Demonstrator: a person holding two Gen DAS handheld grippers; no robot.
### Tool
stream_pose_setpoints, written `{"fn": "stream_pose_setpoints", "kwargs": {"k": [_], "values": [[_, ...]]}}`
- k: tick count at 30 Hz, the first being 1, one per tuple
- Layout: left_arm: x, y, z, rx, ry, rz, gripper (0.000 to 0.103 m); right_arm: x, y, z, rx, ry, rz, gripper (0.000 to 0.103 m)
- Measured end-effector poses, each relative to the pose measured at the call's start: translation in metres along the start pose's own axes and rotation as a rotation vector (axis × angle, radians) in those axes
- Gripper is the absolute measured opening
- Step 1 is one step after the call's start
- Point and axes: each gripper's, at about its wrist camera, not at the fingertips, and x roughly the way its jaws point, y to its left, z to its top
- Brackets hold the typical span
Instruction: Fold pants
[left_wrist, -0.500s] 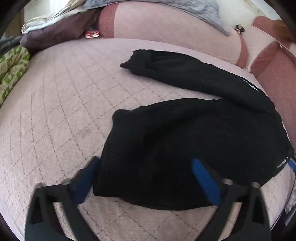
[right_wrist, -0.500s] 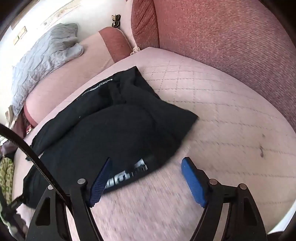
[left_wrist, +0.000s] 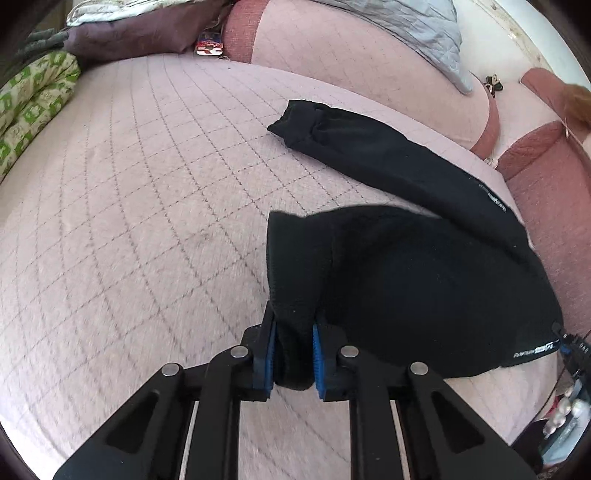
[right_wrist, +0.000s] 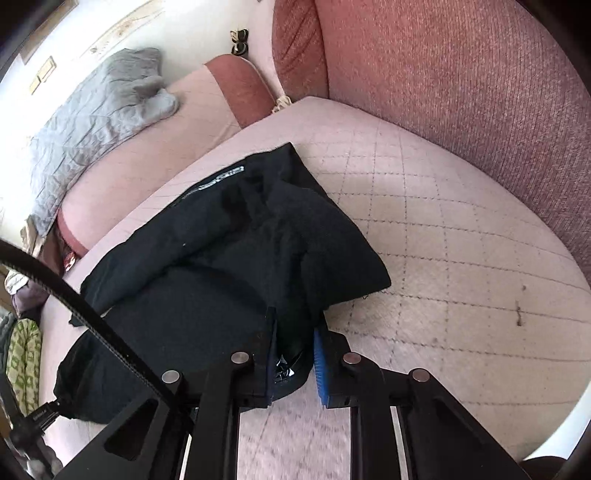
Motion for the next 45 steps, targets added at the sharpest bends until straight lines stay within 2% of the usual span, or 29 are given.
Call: {"fn": "stream_pose_setpoints", "kwargs": {"k": [4, 7, 9, 10, 11, 14, 17, 18, 20, 22, 25, 27, 28, 29, 31, 33, 34, 36, 39, 42, 45], "values": [[-0.020, 0.003, -0.003, -0.033, 0.000, -0.029, 0.015, -0.011, -0.011, -0.002, 0.030, 0.003, 0.016, 0.018], [-0.017, 0.010, -0.008, -0.058, 0.049, -0.021, 0.017, -0.016, -0.033, -0.014, 0.084, 0.030, 0.042, 0.018], [-0.009, 0.015, -0.017, -0.051, 0.089, 0.034, 0.021, -0.012, -0.047, -0.022, 0.112, 0.044, 0.053, 0.026], [-0.006, 0.018, -0.020, -0.055, 0.103, 0.047, 0.022, -0.011, -0.051, -0.028, 0.121, 0.048, 0.040, 0.032], [-0.006, 0.021, -0.025, -0.064, 0.112, 0.032, 0.022, -0.012, -0.056, -0.033, 0.138, 0.048, 0.022, 0.034], [-0.022, 0.026, -0.036, -0.061, 0.077, 0.037, 0.022, -0.028, -0.068, -0.036, 0.170, 0.006, 0.034, 0.043], [-0.046, 0.022, -0.044, -0.025, -0.005, 0.094, 0.024, -0.050, -0.071, -0.031, 0.106, -0.056, 0.004, 0.044], [-0.051, 0.018, -0.044, -0.014, -0.026, 0.104, 0.030, -0.055, -0.070, -0.030, 0.082, -0.088, 0.006, 0.044], [-0.058, 0.009, -0.045, 0.002, -0.072, 0.106, 0.040, -0.060, -0.060, -0.029, 0.050, -0.080, 0.015, 0.045], [-0.057, -0.002, -0.043, 0.017, -0.096, 0.064, 0.044, -0.057, -0.048, -0.030, 0.037, -0.056, 0.071, 0.047], [-0.040, -0.013, -0.044, 0.045, -0.084, 0.033, 0.055, -0.039, -0.030, -0.031, 0.018, 0.028, 0.203, 0.048], [-0.018, -0.016, -0.045, 0.061, -0.054, 0.062, 0.057, -0.018, -0.025, -0.034, 0.021, 0.111, 0.264, 0.051], [-0.002, -0.015, -0.047, 0.062, -0.022, 0.093, 0.057, -0.008, -0.027, -0.037, 0.028, 0.144, 0.251, 0.055], [0.005, -0.015, -0.051, 0.084, -0.038, 0.111, 0.057, 0.004, -0.032, -0.039, 0.043, 0.183, 0.227, 0.055], [0.001, -0.026, -0.059, 0.179, -0.095, 0.160, 0.060, 0.005, -0.039, -0.041, 0.058, 0.140, 0.260, 0.055], [0.004, -0.037, -0.066, 0.254, -0.107, 0.196, 0.072, 0.006, -0.041, -0.041, 0.029, 0.149, 0.257, 0.055], [0.005, -0.040, -0.068, 0.267, -0.113, 0.202, 0.074, 0.007, -0.042, -0.041, 0.010, 0.146, 0.252, 0.055], [0.007, -0.041, -0.067, 0.254, -0.115, 0.196, 0.084, 0.008, -0.039, -0.045, -0.021, 0.111, 0.248, 0.058], [0.009, -0.039, -0.066, 0.232, -0.138, 0.171, 0.094, 0.010, -0.032, -0.048, -0.049, 0.060, 0.252, 0.068], [0.011, -0.035, -0.066, 0.216, -0.170, 0.156, 0.098, 0.012, -0.014, -0.055, -0.139, 0.032, 0.207, 0.075], [0.013, -0.036, -0.066, 0.205, -0.158, 0.158, 0.098, 0.015, 0.011, -0.065, -0.280, 0.029, 0.134, 0.085]]}}
